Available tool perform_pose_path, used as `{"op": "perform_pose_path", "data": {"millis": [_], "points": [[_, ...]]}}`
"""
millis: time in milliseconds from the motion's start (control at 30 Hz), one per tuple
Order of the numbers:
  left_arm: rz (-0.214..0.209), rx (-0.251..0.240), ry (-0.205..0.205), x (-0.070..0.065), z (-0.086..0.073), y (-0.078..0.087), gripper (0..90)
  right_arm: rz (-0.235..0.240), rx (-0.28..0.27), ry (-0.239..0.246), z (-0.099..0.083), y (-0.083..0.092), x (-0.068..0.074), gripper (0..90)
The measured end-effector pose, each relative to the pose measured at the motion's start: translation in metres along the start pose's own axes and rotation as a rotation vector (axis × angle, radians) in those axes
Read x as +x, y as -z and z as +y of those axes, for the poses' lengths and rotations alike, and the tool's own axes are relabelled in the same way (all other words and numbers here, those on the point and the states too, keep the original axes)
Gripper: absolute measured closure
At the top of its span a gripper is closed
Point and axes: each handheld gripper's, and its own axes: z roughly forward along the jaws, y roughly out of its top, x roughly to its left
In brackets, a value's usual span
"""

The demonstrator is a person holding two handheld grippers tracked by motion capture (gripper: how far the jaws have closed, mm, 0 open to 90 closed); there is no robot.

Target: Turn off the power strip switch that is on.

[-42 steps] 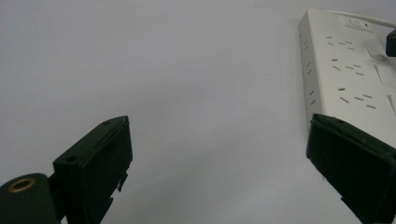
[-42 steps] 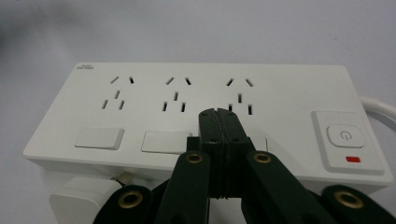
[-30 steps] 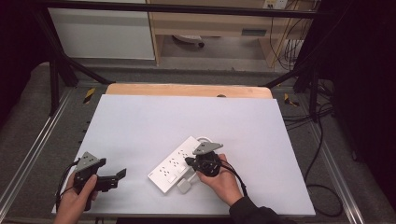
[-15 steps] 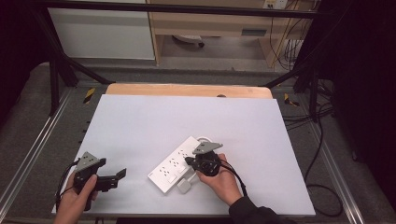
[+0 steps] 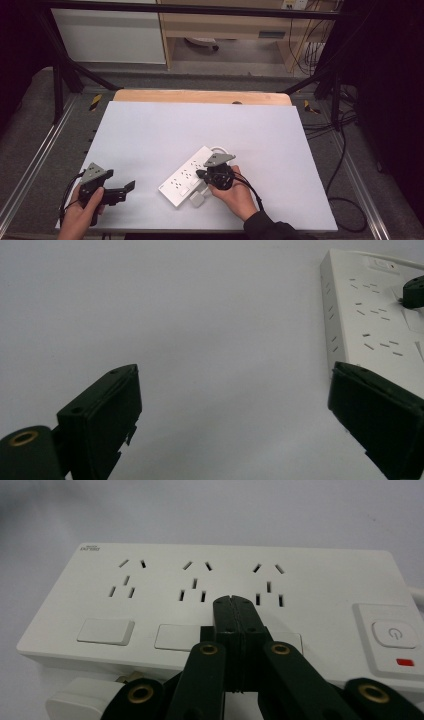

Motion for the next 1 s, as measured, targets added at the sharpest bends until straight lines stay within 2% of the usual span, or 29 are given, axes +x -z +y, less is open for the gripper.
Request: {"op": "perform_pose_path", "data": {"millis": [333,400,1000], "points": [[0.001,0.000,-0.001,-0.0002,0.0001,-0.0002,7.1,-0.026,-0.003,0.002,0.0009,0.0037,-0.0040,90.0],[0.001,0.001,-0.001,-0.0002,0.0000,-0.0001,7.1,-0.019,-0.005,-0.007,0.0006,0.0037,-0.0051,90.0],[0.002,0.000,0.000,0.0000,0.0000,-0.0001,7.1,-0.023,0.005,0.013,-0.0010,0.0023,-0.0030,90.0]]}}
